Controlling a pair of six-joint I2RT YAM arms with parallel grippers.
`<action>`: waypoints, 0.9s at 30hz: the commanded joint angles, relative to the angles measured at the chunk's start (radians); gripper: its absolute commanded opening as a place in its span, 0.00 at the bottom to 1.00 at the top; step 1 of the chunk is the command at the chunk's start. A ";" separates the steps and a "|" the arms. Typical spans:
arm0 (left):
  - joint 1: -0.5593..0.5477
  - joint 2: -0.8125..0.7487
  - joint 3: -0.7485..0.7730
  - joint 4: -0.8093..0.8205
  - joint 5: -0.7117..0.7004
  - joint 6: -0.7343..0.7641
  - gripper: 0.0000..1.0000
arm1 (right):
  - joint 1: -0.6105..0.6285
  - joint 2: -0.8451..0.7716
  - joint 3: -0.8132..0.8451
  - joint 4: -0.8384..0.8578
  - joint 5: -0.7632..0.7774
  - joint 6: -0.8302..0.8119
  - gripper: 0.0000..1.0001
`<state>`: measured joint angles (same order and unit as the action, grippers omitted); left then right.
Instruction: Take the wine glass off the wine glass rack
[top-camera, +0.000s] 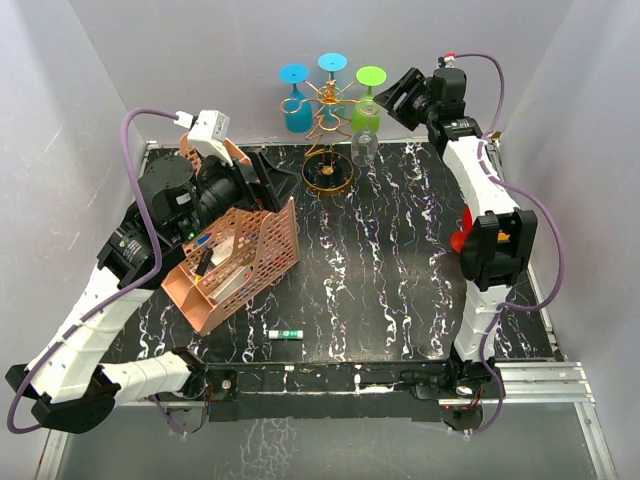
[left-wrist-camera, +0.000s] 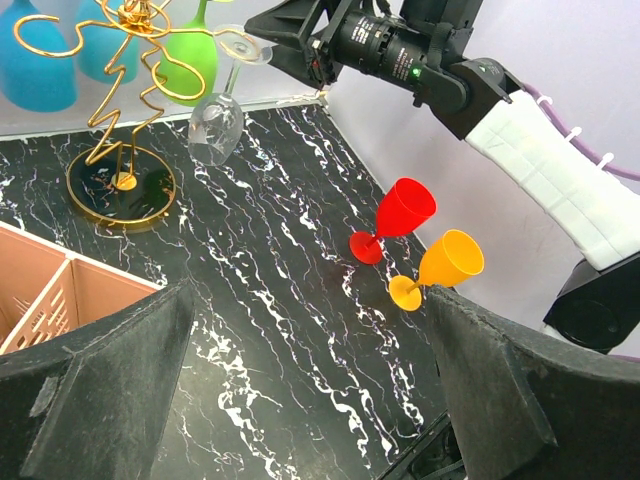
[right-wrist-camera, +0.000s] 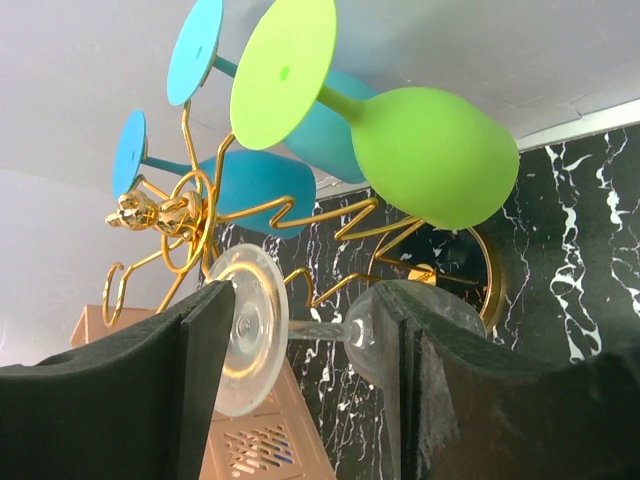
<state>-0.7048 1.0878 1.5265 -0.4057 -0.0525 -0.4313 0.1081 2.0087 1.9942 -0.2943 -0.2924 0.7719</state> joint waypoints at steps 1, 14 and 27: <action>-0.005 -0.018 0.018 0.005 -0.010 -0.001 0.97 | 0.013 0.011 0.087 -0.022 0.033 -0.044 0.57; -0.005 -0.031 0.006 0.005 -0.013 -0.007 0.97 | 0.065 0.017 0.147 -0.118 0.148 -0.122 0.38; -0.005 -0.042 0.004 -0.001 -0.018 -0.007 0.97 | 0.077 0.036 0.217 -0.197 0.226 -0.127 0.19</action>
<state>-0.7052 1.0698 1.5257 -0.4091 -0.0631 -0.4389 0.1772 2.0491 2.1601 -0.4732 -0.1238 0.6708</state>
